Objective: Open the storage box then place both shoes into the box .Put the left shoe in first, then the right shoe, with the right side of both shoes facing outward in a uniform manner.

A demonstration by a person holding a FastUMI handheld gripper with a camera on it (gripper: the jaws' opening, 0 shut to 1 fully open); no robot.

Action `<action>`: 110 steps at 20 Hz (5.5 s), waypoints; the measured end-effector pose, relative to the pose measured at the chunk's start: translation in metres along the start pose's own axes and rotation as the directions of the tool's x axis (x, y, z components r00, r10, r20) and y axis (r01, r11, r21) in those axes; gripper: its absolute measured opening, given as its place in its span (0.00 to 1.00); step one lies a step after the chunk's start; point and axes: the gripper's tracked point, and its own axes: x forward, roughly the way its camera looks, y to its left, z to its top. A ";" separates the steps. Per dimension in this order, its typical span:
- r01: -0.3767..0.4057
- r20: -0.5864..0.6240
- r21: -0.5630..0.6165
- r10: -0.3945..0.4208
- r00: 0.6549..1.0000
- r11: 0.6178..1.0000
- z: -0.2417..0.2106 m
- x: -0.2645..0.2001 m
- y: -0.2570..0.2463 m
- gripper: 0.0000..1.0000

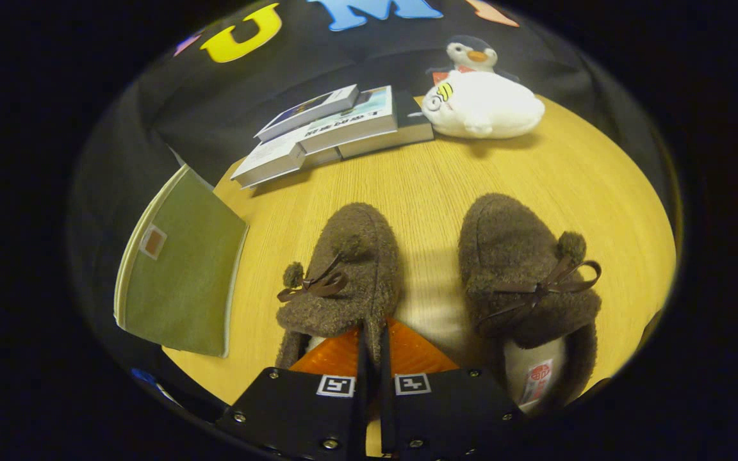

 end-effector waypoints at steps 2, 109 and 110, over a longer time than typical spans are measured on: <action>0.000 0.011 0.053 -0.001 1.000 0.999 0.009 -0.004 0.003 0.00; -0.181 0.171 -0.011 0.180 0.969 0.983 0.094 -0.119 0.166 0.05; -0.201 0.166 -0.015 0.201 0.966 0.980 0.093 -0.117 0.187 0.05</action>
